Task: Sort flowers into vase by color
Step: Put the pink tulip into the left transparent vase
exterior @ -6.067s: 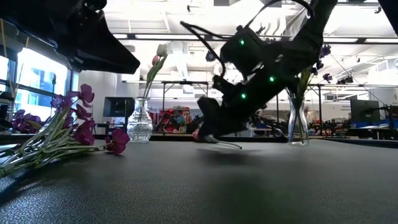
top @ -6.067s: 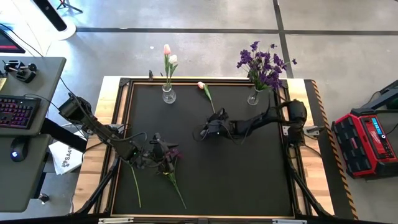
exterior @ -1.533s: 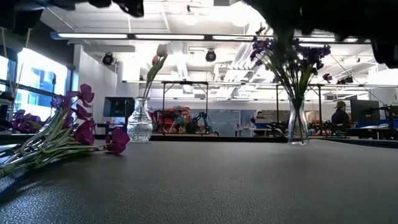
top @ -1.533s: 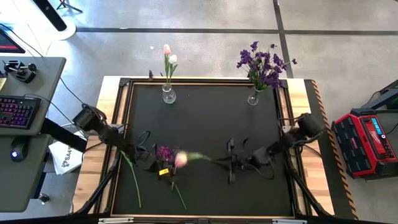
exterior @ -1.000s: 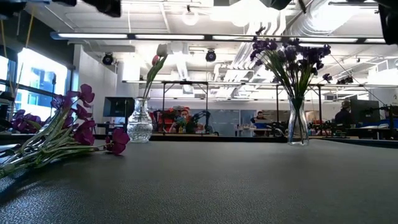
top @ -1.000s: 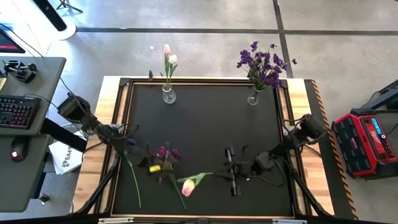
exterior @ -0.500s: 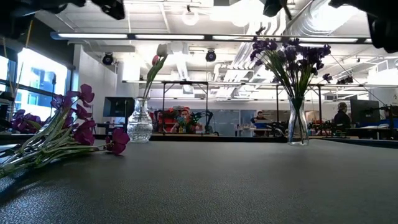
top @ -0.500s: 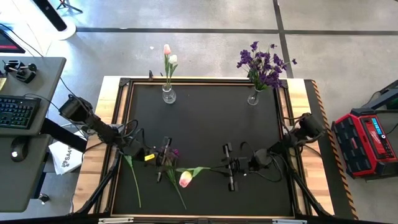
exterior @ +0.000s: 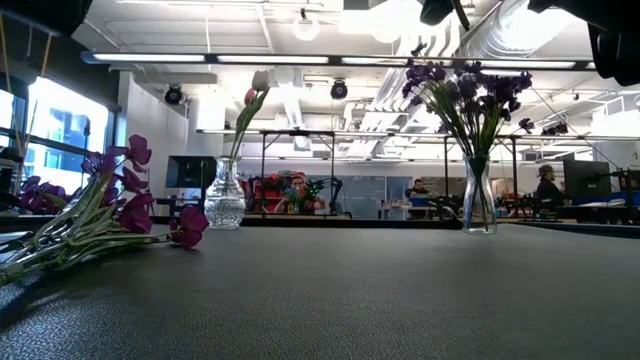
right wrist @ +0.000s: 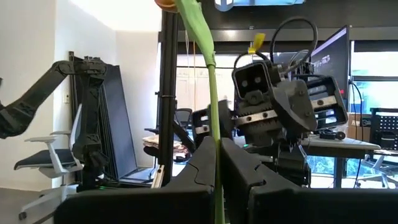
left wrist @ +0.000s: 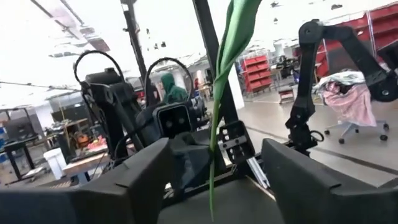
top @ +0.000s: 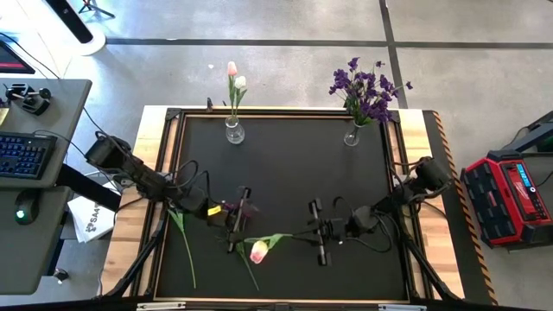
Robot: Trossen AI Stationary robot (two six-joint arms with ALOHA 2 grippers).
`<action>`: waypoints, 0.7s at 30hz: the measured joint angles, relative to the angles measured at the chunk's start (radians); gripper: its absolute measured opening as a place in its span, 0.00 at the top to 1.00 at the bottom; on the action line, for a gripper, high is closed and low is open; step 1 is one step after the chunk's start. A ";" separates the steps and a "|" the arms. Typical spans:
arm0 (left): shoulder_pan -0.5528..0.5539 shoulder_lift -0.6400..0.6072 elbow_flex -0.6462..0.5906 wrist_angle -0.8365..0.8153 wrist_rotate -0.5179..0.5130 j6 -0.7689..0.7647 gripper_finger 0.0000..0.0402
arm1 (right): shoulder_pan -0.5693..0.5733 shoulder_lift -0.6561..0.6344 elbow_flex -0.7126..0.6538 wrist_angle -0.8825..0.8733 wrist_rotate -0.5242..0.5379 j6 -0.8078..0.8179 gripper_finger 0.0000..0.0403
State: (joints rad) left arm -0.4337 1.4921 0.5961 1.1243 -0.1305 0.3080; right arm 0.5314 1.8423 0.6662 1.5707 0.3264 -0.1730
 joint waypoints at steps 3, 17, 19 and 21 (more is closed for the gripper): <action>0.002 0.019 0.055 -0.059 0.001 -0.003 0.35 | -0.006 0.000 0.000 0.000 0.003 0.000 1.00; -0.009 0.137 0.232 -0.133 -0.057 0.069 0.38 | -0.014 0.000 0.000 0.000 0.014 0.012 1.00; -0.010 0.131 0.232 -0.134 -0.068 0.069 0.40 | -0.014 0.000 0.000 0.000 0.013 0.012 1.00; -0.009 0.129 0.232 -0.129 -0.071 0.069 0.43 | -0.014 0.000 0.000 0.000 0.013 0.012 1.00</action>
State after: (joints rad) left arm -0.4431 1.6212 0.8280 0.9948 -0.2012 0.3771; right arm 0.5175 1.8423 0.6662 1.5707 0.3397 -0.1612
